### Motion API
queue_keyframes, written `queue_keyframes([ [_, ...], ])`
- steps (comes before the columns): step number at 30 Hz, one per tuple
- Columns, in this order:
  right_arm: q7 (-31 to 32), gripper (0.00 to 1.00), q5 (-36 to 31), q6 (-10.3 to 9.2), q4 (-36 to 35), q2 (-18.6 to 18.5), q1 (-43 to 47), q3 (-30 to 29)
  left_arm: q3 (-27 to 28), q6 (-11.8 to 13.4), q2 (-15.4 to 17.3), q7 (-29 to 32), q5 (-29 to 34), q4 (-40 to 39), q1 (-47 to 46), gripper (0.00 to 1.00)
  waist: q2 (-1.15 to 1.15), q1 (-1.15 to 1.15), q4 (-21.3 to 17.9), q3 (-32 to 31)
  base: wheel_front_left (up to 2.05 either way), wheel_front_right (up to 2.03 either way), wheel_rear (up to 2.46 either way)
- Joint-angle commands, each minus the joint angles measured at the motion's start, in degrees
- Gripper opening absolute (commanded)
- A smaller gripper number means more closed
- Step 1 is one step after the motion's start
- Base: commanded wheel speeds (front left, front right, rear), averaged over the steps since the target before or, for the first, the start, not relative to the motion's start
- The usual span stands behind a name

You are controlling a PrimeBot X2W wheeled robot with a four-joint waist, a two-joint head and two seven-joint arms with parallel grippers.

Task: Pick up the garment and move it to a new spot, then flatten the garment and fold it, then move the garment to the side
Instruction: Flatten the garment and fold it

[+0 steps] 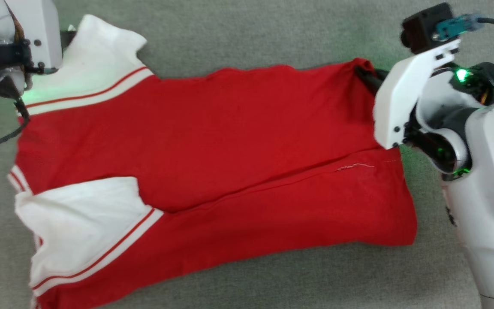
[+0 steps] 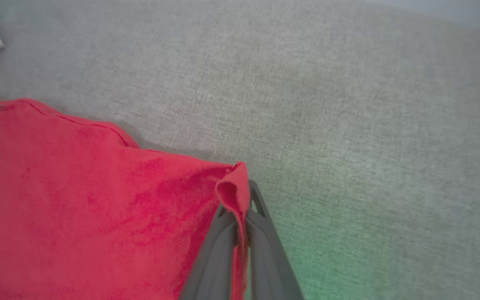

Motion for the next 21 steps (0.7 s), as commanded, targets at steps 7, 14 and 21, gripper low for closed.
queue_keyframes([
  [7, -2.4, 0.0, 1.3, -0.09, -2.0, -4.4, 3.2, 0.1, 0.0, -1.4, 1.0, -1.7, -0.3, -2.4, 1.0, 0.0, 0.0, 0.0, 5.0, -6.5, 0.0, 0.0, 0.0],
  [14, -1.7, 0.0, 3.3, -0.09, -6.4, -8.7, 8.3, 0.0, -1.1, -1.7, 2.8, -1.5, 0.1, -8.0, 2.8, 0.0, 0.0, 0.0, 8.2, -10.6, 0.0, 0.0, 0.0],
  [21, 0.4, 0.0, 4.8, -0.09, -11.6, -12.3, 15.5, -2.5, -2.2, 2.5, 7.7, -0.4, 0.0, -21.1, 8.2, 0.0, 0.0, 0.0, 10.7, -13.5, 0.0, 0.0, 0.0],
])
